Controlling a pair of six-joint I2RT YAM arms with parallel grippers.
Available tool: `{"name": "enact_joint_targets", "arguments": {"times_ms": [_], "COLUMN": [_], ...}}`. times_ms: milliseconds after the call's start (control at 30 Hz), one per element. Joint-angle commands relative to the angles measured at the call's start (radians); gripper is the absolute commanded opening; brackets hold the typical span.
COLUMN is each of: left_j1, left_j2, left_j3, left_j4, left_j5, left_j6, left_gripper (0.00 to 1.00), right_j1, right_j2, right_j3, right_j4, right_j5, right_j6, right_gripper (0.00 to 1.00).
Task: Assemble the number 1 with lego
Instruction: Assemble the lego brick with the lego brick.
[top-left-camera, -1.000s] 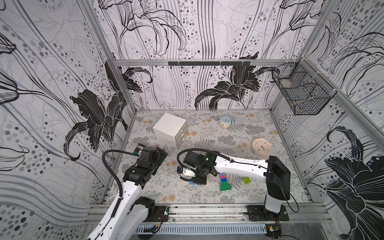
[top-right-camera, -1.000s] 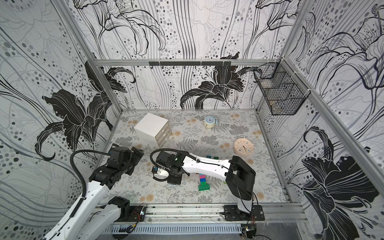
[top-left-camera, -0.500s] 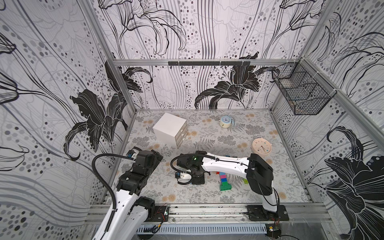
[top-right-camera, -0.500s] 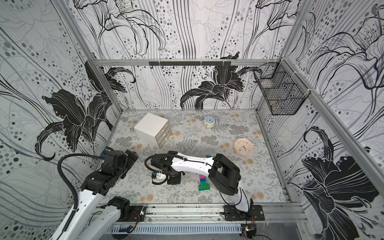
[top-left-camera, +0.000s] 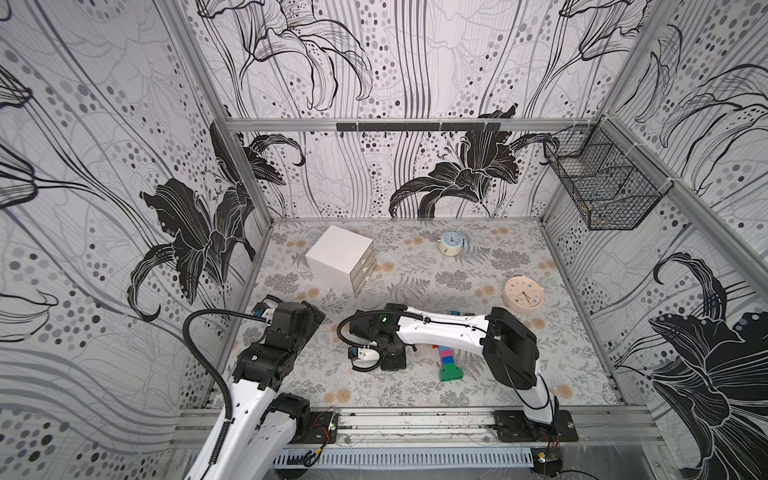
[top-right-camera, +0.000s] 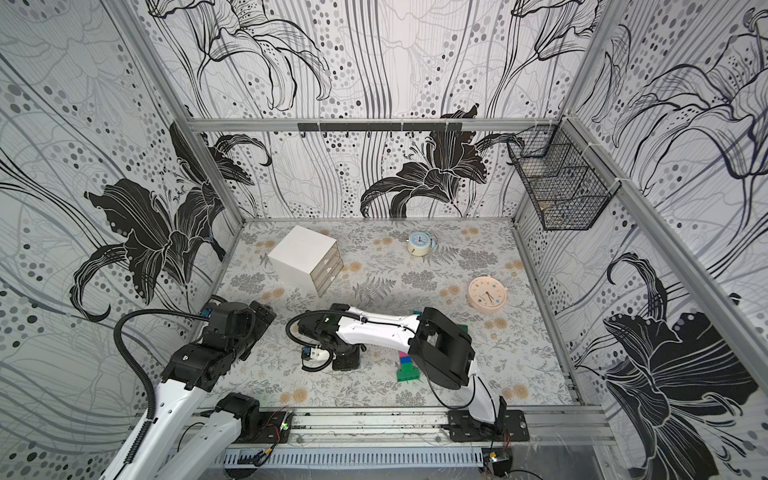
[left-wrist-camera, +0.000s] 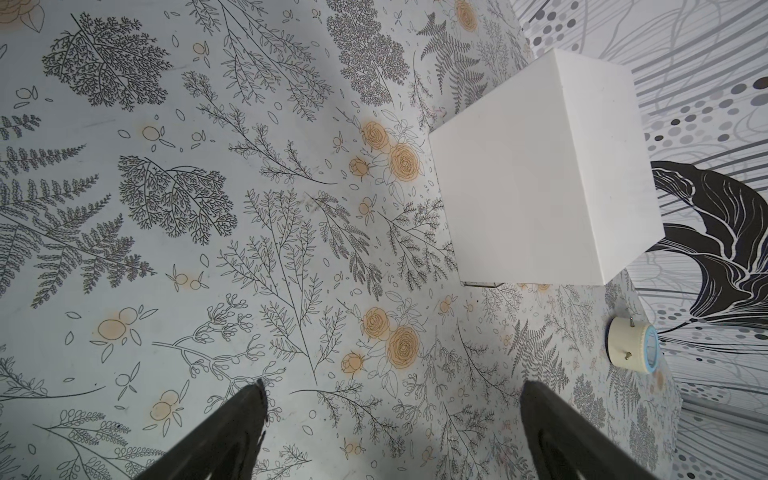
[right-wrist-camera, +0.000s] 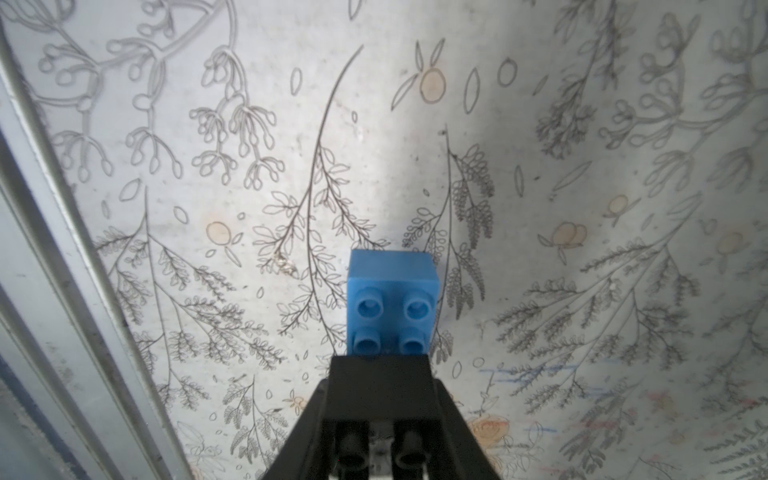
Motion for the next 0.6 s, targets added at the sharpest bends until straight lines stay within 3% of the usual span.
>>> {"name": "enact_joint_targets", "arguments": {"times_ms": [0,567], "left_j1": [0.006,0.006], "left_j2": [-0.010,-0.032], "left_j3": [0.025,0.022], "left_j4": [-0.007,-0.016], "left_j5": [-0.026,-0.040], "left_j6": [-0.012,-0.025], "left_gripper": [0.98,0.98], "right_j1": [0.006,0.010], "right_j2": [0.034,0.138], "right_j3": [0.016,-0.037], "right_j4": [-0.019,0.004], "right_j5": [-0.005,-0.002], "right_j6": [-0.020,-0.017], "right_gripper": [0.08,0.07]}}
